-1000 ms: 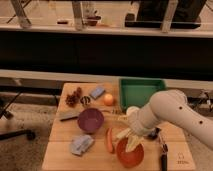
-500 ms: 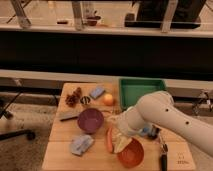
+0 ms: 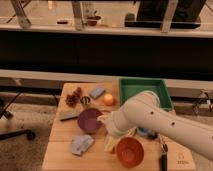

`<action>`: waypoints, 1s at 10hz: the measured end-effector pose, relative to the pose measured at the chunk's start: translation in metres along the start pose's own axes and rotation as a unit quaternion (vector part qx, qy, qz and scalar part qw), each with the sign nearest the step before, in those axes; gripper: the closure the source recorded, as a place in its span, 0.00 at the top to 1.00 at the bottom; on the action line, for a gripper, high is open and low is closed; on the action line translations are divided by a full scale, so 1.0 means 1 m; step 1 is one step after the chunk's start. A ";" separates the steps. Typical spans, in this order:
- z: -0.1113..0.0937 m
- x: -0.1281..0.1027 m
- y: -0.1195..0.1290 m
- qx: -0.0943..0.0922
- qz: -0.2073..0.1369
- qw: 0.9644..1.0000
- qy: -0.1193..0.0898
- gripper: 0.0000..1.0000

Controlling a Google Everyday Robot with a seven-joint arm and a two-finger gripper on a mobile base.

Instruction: Place eraser in plastic cup

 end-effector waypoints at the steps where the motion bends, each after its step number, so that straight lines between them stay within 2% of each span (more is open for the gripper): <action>1: 0.006 -0.012 -0.003 0.002 -0.002 1.000 0.001 0.80; 3: 0.011 -0.024 -0.007 0.005 -0.007 1.000 0.004 0.80; 10: 0.011 -0.024 -0.007 0.006 -0.007 1.000 0.004 0.80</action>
